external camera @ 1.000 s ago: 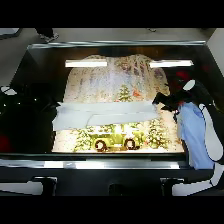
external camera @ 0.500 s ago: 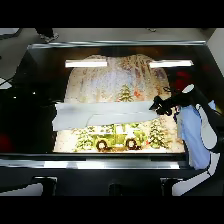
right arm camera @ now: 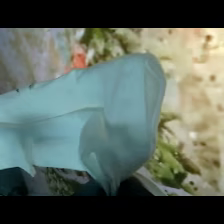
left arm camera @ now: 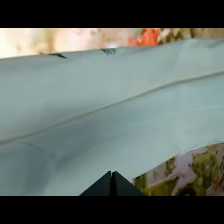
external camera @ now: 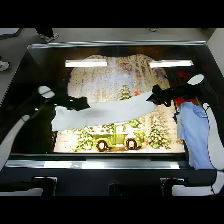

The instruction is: Fold the shirts.

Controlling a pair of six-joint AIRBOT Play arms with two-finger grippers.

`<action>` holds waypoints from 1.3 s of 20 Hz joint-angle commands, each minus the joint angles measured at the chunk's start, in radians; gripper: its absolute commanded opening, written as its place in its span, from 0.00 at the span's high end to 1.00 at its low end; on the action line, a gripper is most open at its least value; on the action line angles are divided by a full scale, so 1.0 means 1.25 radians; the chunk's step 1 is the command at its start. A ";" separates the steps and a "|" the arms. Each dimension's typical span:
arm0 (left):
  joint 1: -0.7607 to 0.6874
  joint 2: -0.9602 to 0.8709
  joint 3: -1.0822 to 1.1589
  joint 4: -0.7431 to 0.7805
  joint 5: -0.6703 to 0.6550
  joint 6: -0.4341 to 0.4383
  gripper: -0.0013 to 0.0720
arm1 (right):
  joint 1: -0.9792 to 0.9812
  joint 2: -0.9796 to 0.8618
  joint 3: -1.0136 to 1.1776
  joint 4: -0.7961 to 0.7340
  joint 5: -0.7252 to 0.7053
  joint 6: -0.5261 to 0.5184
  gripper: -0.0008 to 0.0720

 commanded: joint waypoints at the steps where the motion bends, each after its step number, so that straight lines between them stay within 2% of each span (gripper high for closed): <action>1: -0.117 -0.092 -0.006 -0.114 0.095 -0.026 0.92 | 0.064 0.149 0.001 -0.002 0.045 -0.010 0.92; 6: -0.143 -0.175 -0.005 -0.320 0.141 0.008 0.94 | 0.109 0.324 0.001 0.000 0.047 0.084 0.92; 8: -0.167 -0.201 -0.005 -0.457 0.161 0.079 0.94 | 0.108 0.353 0.001 0.000 0.090 0.133 0.92; 11: -0.250 -0.238 -0.005 -0.613 0.200 0.101 0.94 | 0.108 0.380 0.001 0.027 0.140 0.165 0.92; 13: -0.308 -0.273 0.000 -0.735 0.202 0.159 0.94 | 0.108 0.387 0.001 0.046 0.126 0.181 0.92; 15: -0.324 -0.277 0.003 -0.810 0.193 0.264 0.94 | 0.108 0.381 0.001 0.025 0.124 0.183 0.92; 16: -0.313 -0.260 0.002 -0.790 0.191 0.300 0.94 | 0.108 0.375 0.001 0.005 0.116 0.182 0.92; 17: -0.293 -0.232 0.002 -0.702 0.194 0.301 0.94 | 0.108 0.364 0.001 -0.003 0.103 0.182 0.92; 18: -0.264 -0.197 0.002 -0.574 0.191 0.261 0.94 | 0.108 0.348 0.001 0.000 0.089 0.180 0.92; 20: -0.181 -0.100 0.002 -0.251 0.168 0.119 0.94 | 0.111 0.300 0.001 0.034 0.063 0.162 0.92; 22: -0.072 0.018 -0.004 -0.033 0.135 0.047 0.94 | 0.153 0.245 0.001 0.055 0.019 0.148 0.92; 24: 0.057 0.134 -0.007 0.059 0.112 0.033 0.94 | 0.230 0.187 0.001 0.086 -0.054 0.137 0.92; 26: 0.191 0.233 -0.007 0.072 0.090 0.033 0.94 | 0.316 0.123 0.001 0.157 -0.154 0.105 0.92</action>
